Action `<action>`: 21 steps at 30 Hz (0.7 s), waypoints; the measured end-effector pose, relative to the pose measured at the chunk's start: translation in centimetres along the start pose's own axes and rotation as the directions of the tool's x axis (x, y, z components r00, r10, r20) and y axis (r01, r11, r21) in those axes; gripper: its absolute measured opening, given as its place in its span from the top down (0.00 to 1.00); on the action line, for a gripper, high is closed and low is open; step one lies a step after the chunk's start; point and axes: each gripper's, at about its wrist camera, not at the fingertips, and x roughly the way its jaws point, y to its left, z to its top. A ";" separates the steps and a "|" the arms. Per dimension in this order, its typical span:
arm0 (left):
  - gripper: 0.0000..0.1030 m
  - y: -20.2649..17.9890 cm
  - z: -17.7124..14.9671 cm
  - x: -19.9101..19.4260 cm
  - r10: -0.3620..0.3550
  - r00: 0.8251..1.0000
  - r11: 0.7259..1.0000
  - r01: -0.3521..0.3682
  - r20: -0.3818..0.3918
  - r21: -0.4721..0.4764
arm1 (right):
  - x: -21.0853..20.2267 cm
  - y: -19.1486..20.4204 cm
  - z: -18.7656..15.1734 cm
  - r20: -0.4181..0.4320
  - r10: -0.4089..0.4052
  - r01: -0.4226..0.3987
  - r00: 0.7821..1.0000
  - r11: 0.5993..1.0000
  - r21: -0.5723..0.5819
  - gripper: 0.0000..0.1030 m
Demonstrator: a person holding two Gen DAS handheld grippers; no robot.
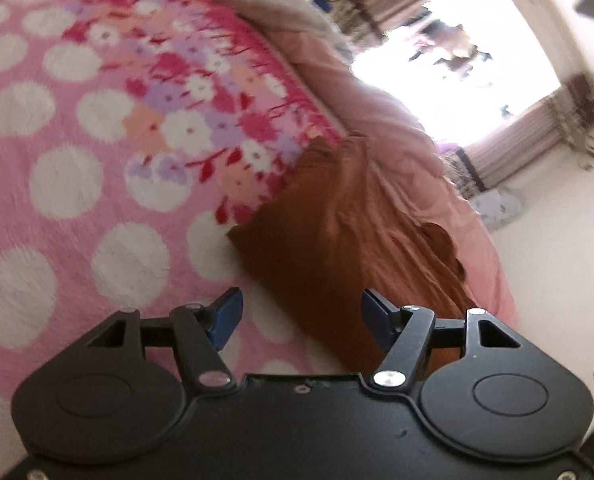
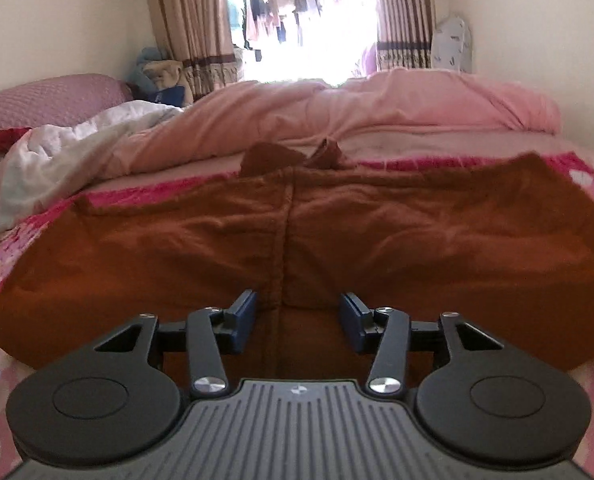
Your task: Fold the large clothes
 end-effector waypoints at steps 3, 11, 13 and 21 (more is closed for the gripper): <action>0.34 -0.1 0.4 1.2 -0.014 1.000 1.000 0.014 -0.001 -0.014 | -0.1 -0.2 -0.3 0.003 0.007 -0.007 1.000 1.000 0.013 0.45; 0.30 -1.0 2.1 4.4 -0.025 0.999 0.999 0.027 0.031 -0.038 | 0.0 -0.2 -0.4 -0.003 0.013 -0.013 1.000 1.000 0.028 0.44; 0.29 -1.3 2.7 5.2 -0.025 0.999 0.999 0.026 0.032 -0.043 | 0.0 -0.3 -0.3 -0.007 0.014 -0.014 1.000 0.999 0.033 0.44; 0.28 -2.5 3.1 7.3 -0.020 0.997 0.999 0.018 0.080 0.037 | 0.6 0.2 -0.6 -0.016 -0.009 0.010 1.000 0.999 0.033 0.44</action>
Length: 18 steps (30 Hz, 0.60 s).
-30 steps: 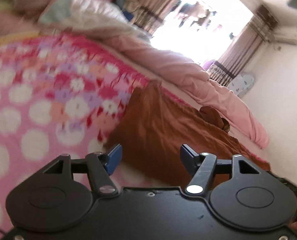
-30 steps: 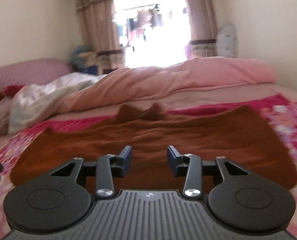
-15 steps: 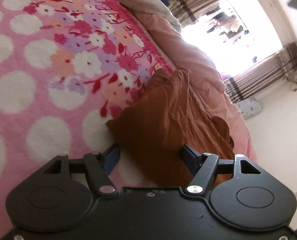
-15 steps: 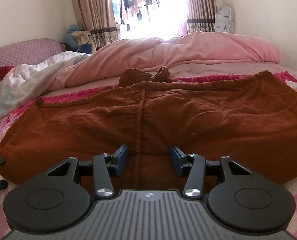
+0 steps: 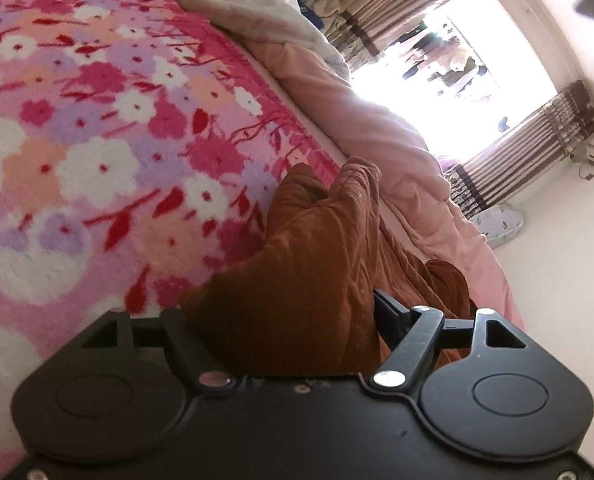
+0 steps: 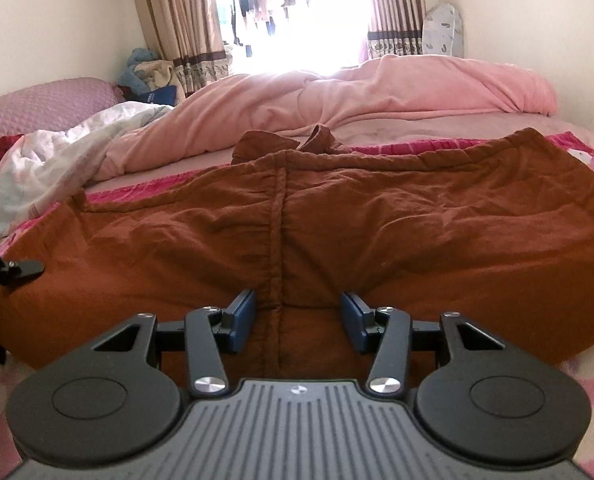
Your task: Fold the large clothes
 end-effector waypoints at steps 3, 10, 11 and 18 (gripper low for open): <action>0.34 0.0 0.3 0.2 -0.004 1.000 1.000 0.004 -0.012 -0.004 | 0.1 0.3 -0.2 0.007 -0.009 0.009 1.000 1.000 -0.018 0.44; 0.58 -0.7 0.6 -0.3 -0.035 0.999 0.999 0.035 -0.024 0.021 | 0.3 0.5 -0.3 0.014 -0.015 0.016 1.000 1.000 -0.022 0.43; 0.60 -1.0 0.7 -0.3 -0.037 0.999 0.999 0.038 -0.020 0.028 | 0.3 0.5 -0.3 0.016 -0.018 0.018 1.000 1.000 -0.025 0.43; 0.65 -5.1 1.3 -1.9 -0.095 0.995 0.991 0.095 0.003 0.090 | -0.9 -1.6 0.6 0.041 0.066 -0.068 0.997 0.996 0.058 0.41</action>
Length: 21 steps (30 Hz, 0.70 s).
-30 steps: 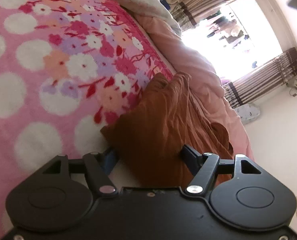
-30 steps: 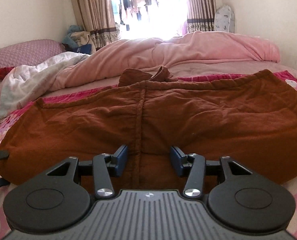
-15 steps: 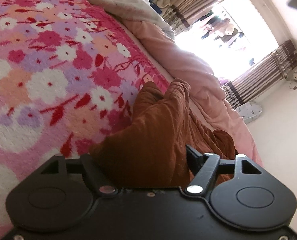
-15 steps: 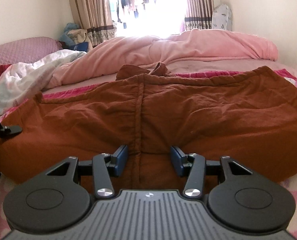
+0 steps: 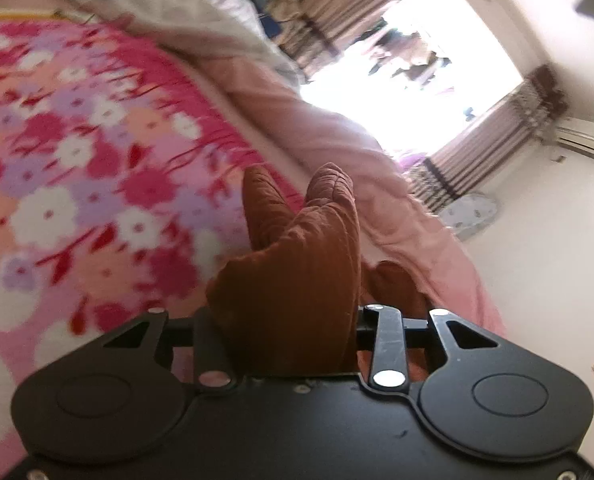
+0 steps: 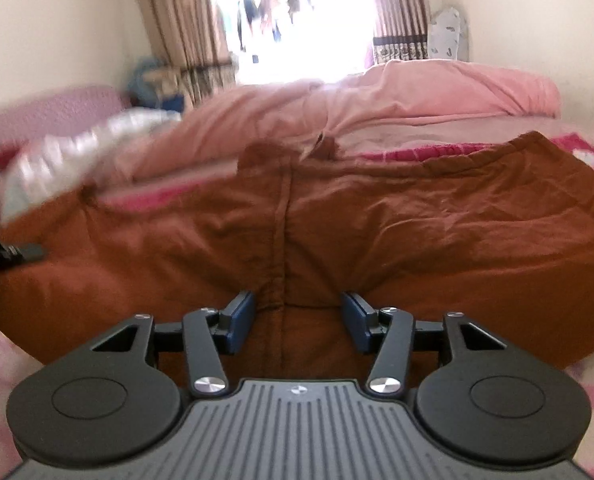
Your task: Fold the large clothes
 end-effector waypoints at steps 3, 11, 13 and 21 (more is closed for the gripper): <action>0.66 -2.6 0.2 -0.3 -0.062 0.998 0.998 0.062 -0.007 0.009 | -2.0 -2.7 1.0 0.052 -0.002 -0.002 0.999 0.997 0.076 0.41; 0.69 -14.0 -3.0 1.3 -0.262 0.961 0.960 0.269 -0.084 0.078 | -7.2 -11.8 1.9 0.125 -0.161 0.139 0.979 0.976 0.169 0.41; 0.70 -17.7 -5.1 2.5 -0.319 0.939 0.937 0.333 -0.127 0.103 | -8.3 -13.6 1.6 0.132 -0.191 0.164 0.973 0.968 0.192 0.41; 0.66 -28.0 -17.2 11.0 -0.393 0.824 0.875 0.472 -0.408 0.111 | -11.6 -19.4 0.3 0.132 -0.281 0.240 0.951 0.934 0.263 0.41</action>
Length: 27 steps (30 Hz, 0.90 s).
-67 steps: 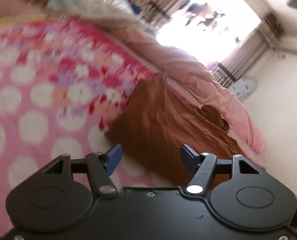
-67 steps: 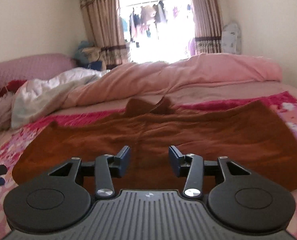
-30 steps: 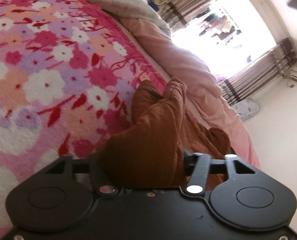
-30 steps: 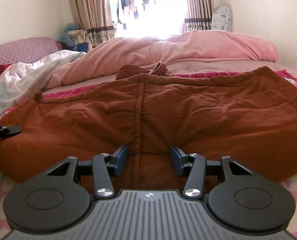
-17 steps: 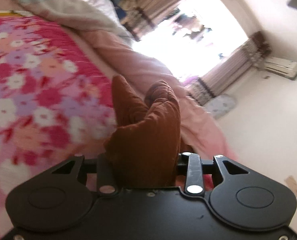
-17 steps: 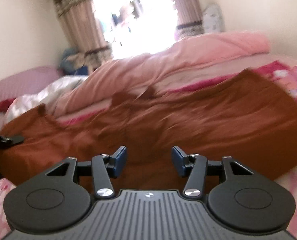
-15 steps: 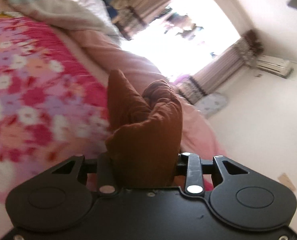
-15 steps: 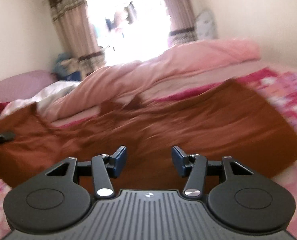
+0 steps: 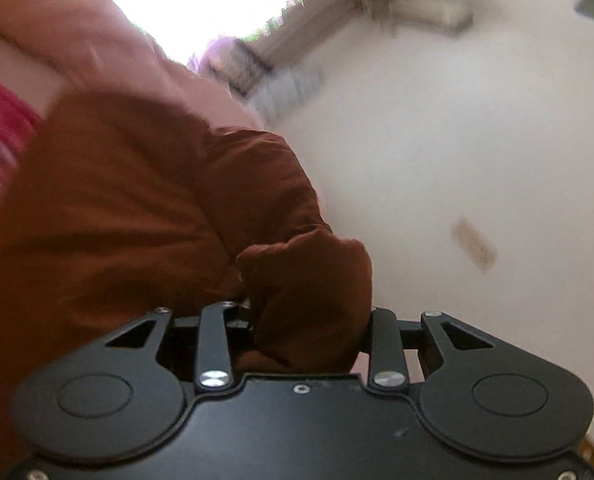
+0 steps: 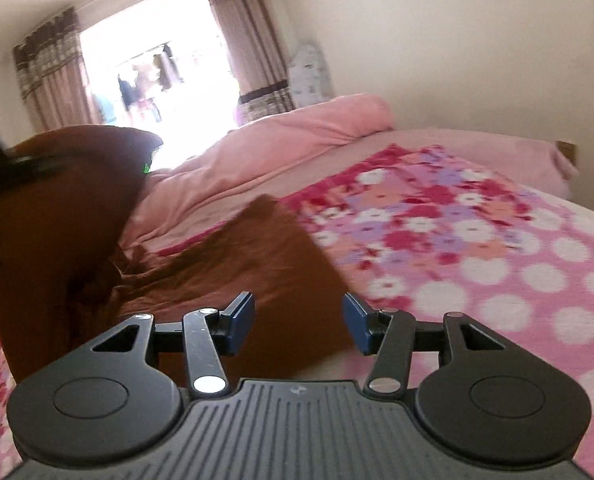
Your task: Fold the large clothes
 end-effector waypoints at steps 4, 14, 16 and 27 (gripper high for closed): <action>0.35 2.5 -3.5 8.7 0.005 0.969 0.999 -0.016 -0.246 -0.043 | 0.0 -2.8 0.4 -0.012 -0.055 0.055 0.998 0.998 0.029 0.41; 0.30 2.2 0.3 -0.5 -0.147 0.971 0.989 0.142 -0.186 -0.043 | -0.8 -4.6 1.7 -0.024 0.120 -0.113 0.993 0.975 0.190 0.39; 0.30 2.4 -0.3 -5.1 -0.031 0.993 0.995 0.041 -0.113 0.091 | 0.0 -4.6 1.8 -0.048 0.227 -0.208 0.973 0.943 0.258 0.36; 0.30 6.9 -9.2 -8.9 0.377 0.926 0.857 -0.337 -0.028 0.390 | 7.3 -4.3 1.4 -0.108 0.429 -0.297 0.897 0.765 0.572 0.23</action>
